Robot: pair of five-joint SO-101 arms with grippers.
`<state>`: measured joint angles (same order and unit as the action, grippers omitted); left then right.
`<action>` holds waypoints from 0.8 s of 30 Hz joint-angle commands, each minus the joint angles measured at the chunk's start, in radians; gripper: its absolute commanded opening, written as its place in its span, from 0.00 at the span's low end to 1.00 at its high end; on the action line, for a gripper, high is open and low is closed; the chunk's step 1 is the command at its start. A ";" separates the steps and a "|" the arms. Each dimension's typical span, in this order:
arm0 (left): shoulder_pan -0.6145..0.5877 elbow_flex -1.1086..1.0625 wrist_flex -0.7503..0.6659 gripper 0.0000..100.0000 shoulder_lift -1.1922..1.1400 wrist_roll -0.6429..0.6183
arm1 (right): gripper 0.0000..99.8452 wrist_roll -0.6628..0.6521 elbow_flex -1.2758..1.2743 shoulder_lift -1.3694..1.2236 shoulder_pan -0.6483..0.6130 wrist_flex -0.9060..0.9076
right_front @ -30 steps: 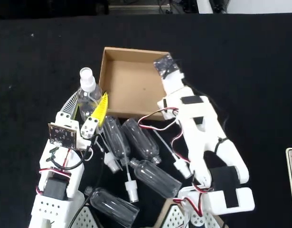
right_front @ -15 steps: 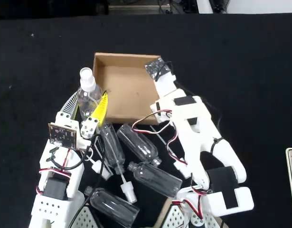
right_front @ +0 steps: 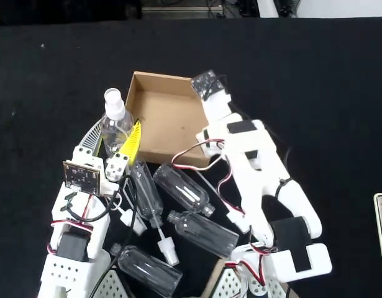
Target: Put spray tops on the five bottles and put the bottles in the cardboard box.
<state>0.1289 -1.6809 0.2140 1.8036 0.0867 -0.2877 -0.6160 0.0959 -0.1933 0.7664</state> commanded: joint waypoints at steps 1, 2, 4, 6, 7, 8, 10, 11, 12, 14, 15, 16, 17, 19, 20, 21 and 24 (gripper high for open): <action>0.002 -0.019 -0.018 0.04 0.015 -0.008 | 0.21 -0.002 0.097 0.059 -0.008 -0.012; 0.002 -0.019 -0.018 0.04 0.015 -0.008 | 0.21 -0.002 0.104 0.059 -0.008 -0.025; 0.001 -0.019 -0.018 0.04 0.015 -0.006 | 0.21 -0.002 0.102 0.059 -0.008 -0.041; 0.001 -0.019 -0.018 0.04 0.015 -0.006 | 0.21 -0.002 0.096 0.053 -0.011 -0.040; 0.001 -0.019 -0.018 0.04 0.015 -0.006 | 0.21 0.000 0.093 0.042 -0.011 -0.041; 0.001 -0.019 -0.018 0.04 0.015 -0.006 | 0.21 0.002 0.091 0.028 -0.008 -0.049; 0.001 -0.019 -0.018 0.04 0.015 -0.006 | 0.21 0.002 0.093 -0.008 -0.003 -0.057; 0.001 -0.019 -0.018 0.04 0.015 -0.006 | 0.21 0.005 0.093 -0.028 0.005 -0.069; 0.001 -0.019 -0.018 0.04 0.015 -0.008 | 0.21 0.008 0.093 -0.050 0.012 -0.083; 0.001 -0.019 -0.018 0.04 0.015 -0.006 | 0.21 0.008 0.093 -0.081 0.026 -0.107; 0.001 -0.019 -0.018 0.04 0.015 -0.008 | 0.19 0.008 0.093 -0.093 0.034 -0.115; 0.001 -0.019 -0.018 0.04 0.015 -0.008 | 0.17 0.008 0.094 -0.099 0.038 -0.118; 0.001 -0.019 -0.018 0.04 0.015 -0.008 | 0.13 0.005 0.094 -0.099 0.040 -0.121; 0.002 -0.019 -0.018 0.04 0.015 -0.008 | 0.05 -0.002 0.105 -0.099 0.043 -0.121; 0.004 -0.019 -0.018 0.04 0.015 -0.008 | 0.01 -0.005 0.117 -0.099 0.043 -0.120; 0.004 -0.019 -0.018 0.04 0.015 -0.008 | 0.01 -0.026 0.130 -0.101 0.044 -0.117; 0.001 -0.019 -0.018 0.04 0.015 -0.006 | 0.01 -0.146 0.148 -0.108 0.058 -0.114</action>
<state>0.1289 -1.6809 0.2140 1.8036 0.0867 -0.3445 -0.5393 -0.0207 -0.1611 0.6728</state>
